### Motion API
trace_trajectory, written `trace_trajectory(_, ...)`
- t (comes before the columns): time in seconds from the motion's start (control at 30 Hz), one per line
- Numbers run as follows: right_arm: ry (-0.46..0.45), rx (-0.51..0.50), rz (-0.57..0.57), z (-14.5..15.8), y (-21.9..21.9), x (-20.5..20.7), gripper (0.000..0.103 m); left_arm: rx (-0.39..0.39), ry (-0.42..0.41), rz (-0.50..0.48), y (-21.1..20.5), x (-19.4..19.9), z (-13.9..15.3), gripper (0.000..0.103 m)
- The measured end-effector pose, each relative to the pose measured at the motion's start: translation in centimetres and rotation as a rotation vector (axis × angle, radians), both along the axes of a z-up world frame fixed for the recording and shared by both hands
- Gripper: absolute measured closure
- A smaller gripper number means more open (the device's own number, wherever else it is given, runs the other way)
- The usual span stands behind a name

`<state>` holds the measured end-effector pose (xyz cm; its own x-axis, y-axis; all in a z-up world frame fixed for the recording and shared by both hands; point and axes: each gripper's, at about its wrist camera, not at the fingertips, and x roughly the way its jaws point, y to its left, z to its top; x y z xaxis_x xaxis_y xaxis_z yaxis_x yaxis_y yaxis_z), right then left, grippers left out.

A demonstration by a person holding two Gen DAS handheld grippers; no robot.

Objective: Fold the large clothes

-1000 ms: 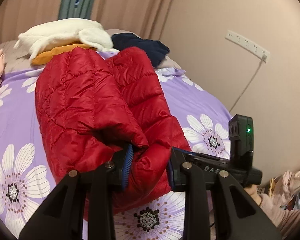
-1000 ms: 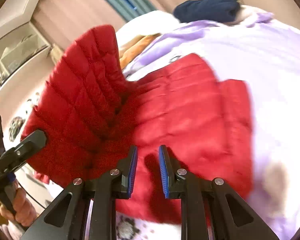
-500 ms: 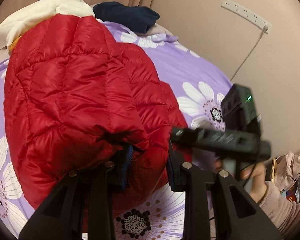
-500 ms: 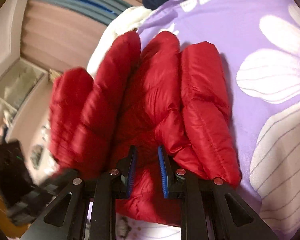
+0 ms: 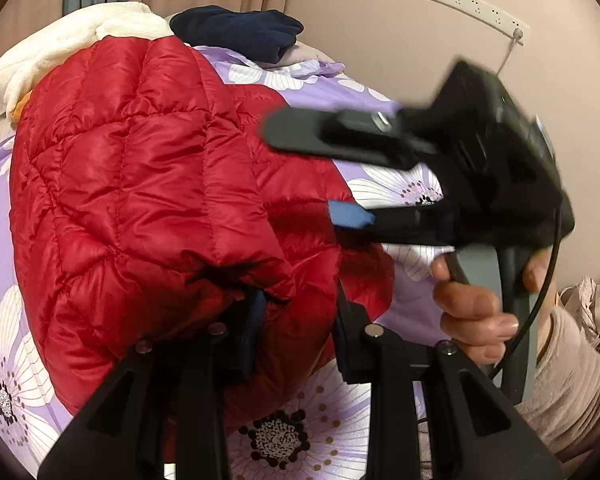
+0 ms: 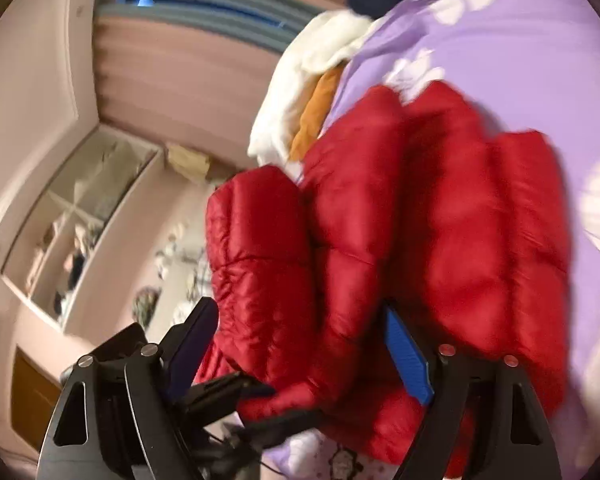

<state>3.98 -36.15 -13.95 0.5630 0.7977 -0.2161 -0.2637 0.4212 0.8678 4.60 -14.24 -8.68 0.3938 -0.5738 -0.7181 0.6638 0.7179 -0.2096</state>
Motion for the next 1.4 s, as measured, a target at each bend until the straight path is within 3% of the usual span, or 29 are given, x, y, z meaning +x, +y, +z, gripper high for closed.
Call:
trace_trajectory(0.17, -0.03, -0.082, 0.078, 1.6, 2.5, 0.4, 0.017, -0.004, 0.005, 0.004, 0.1, 0.0, 0.1, 0.073)
trace_trajectory(0.23, -0.018, -0.138, 0.078, 1.7, 3.4, 0.7, 0.021, -0.004, 0.007, 0.008, 0.0, 0.2, 0.1, 0.072)
trace_trajectory(0.3, -0.013, -0.192, 0.069, 1.8, 3.9, 0.9, 0.054, -0.007, 0.015, 0.017, 0.0, 0.4, 0.1, 0.071)
trace_trajectory(0.37, -0.016, -0.239, 0.051, 1.5, 3.9, 0.7, 0.07, -0.02, 0.035, 0.021, 0.0, 0.6, 0.2, 0.069)
trace_trajectory(0.5, -0.06, -0.302, 0.01, 2.0, 3.9, -0.4, 0.083, -0.038, 0.062, 0.011, 0.2, 0.2, 1.0, 0.068)
trace_trajectory(0.67, -0.11, -0.256, -0.064, 2.7, 2.0, -1.6, 0.089, -0.134, 0.055, -0.054, 2.5, -2.1, 4.2, 0.063)
trace_trajectory(0.73, -0.138, -0.236, -0.094, 3.2, 1.2, -2.2, 0.089, -0.168, 0.04, -0.065, 3.5, -2.6, 5.5, 0.055)
trace_trajectory(0.9, -0.174, -0.191, -0.192, 3.8, -0.9, -3.7, 0.09, -0.202, -0.009, 0.034, 6.1, -1.9, 7.2, 0.051)
trace_trajectory(1.0, -0.187, -0.153, -0.236, 3.4, -2.3, -4.6, 0.09, -0.226, 0.026, 0.117, 7.2, -0.1, 6.6, 0.052)
trace_trajectory(1.17, -0.114, -0.12, -0.285, 0.8, -3.8, -4.6, 0.09, -0.226, 0.048, 0.203, 7.1, 2.7, 5.9, 0.053)
trace_trajectory(1.4, 0.009, -0.087, -0.317, -3.1, -4.9, -3.1, 0.09, -0.178, 0.042, 0.215, 5.0, 5.3, 5.3, 0.061)
